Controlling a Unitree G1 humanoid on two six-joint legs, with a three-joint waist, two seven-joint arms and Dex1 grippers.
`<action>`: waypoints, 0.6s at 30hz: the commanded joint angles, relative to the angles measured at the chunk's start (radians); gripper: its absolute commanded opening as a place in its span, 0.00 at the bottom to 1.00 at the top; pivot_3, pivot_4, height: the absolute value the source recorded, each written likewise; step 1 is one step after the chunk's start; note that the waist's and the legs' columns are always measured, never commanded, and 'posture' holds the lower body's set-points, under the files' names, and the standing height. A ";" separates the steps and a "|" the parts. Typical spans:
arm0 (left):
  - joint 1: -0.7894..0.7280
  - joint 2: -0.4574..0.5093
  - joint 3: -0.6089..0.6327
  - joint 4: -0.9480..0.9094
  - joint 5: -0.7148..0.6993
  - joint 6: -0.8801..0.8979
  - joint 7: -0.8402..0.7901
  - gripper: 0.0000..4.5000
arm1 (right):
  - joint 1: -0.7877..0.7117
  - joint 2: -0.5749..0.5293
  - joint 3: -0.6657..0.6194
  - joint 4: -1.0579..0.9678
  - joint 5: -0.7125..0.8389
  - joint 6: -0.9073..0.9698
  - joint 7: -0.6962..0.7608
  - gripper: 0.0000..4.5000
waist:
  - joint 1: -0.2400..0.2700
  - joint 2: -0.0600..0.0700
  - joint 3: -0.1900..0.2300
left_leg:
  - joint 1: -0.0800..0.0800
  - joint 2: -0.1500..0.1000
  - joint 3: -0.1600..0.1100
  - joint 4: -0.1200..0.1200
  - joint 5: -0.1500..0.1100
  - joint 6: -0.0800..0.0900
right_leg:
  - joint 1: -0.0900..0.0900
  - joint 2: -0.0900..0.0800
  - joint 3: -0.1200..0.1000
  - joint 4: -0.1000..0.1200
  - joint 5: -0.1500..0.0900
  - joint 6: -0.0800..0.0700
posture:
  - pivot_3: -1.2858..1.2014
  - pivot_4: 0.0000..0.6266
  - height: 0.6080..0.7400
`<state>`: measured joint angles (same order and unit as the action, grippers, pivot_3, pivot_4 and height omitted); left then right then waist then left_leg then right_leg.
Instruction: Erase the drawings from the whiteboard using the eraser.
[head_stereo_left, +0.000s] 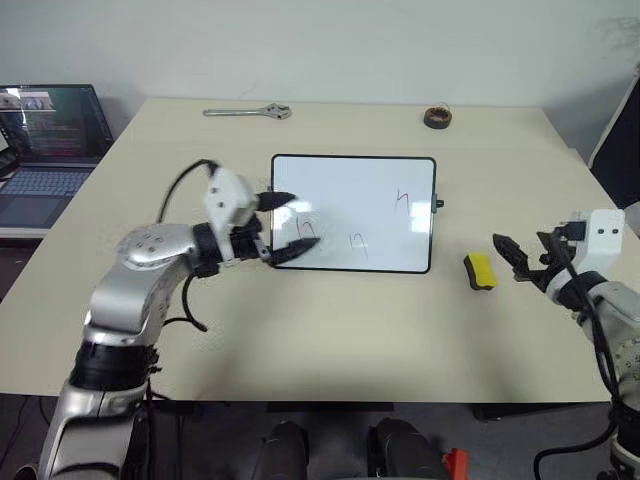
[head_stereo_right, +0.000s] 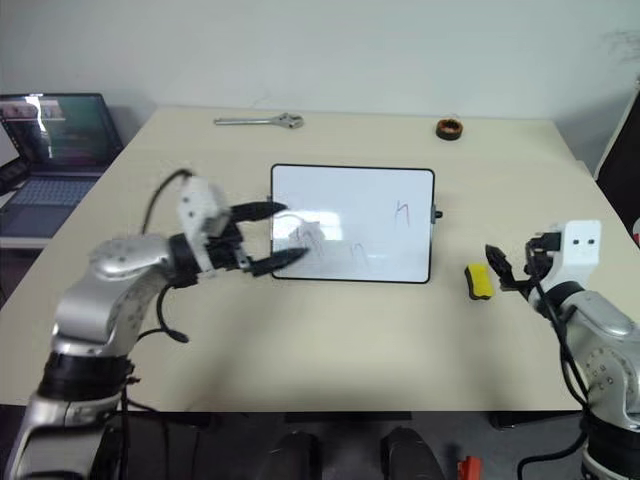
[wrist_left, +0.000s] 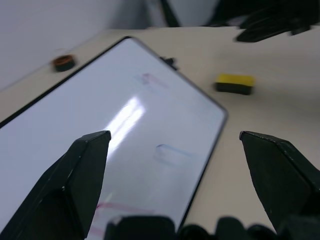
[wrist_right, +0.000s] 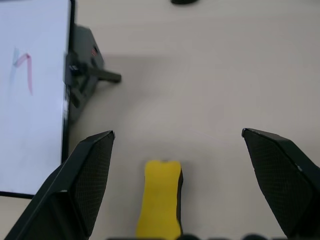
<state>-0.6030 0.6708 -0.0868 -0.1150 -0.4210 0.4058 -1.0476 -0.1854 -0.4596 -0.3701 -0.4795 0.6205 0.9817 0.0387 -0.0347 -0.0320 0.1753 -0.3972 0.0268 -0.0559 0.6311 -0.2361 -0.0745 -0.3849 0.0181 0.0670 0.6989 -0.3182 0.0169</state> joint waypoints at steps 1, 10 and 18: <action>-0.039 -0.006 -0.042 0.034 0.022 -0.049 -0.082 1.00 | -0.036 0.048 0.058 -0.042 -0.061 0.003 -0.083 0.99 | -0.011 0.001 0.000 | 0.000 0.000 0.001 0.000 0.000 0.000 | -0.001 0.000 0.001 0.000 0.000 0.000 | 0.52 0.24 1.00; -0.075 -0.022 -0.064 0.111 0.062 -0.112 -0.150 1.00 | -0.050 0.130 0.122 0.055 -0.189 -0.077 -0.108 0.99 | -0.019 0.001 0.000 | -0.002 0.000 0.001 0.000 0.000 0.000 | -0.003 0.000 0.002 0.000 0.000 0.000 | 0.52 0.24 1.00; -0.060 -0.011 -0.052 0.111 0.075 -0.117 -0.173 1.00 | -0.068 0.159 0.159 0.135 -0.245 -0.128 -0.079 0.99 | -0.021 0.001 0.000 | -0.002 0.000 0.001 0.000 0.000 0.000 | -0.003 0.000 0.002 0.000 0.000 0.000 | 0.52 0.24 1.00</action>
<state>-0.6543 0.6448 -0.1632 0.0118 -0.3460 0.2987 -1.2128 -0.2322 -0.3039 -0.2127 -0.3398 0.3901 0.8851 -0.0504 -0.0552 -0.0310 0.1757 -0.3989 0.0271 -0.0546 0.6307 -0.2362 -0.0743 -0.3878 0.0183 0.0687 0.6991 -0.3182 0.0169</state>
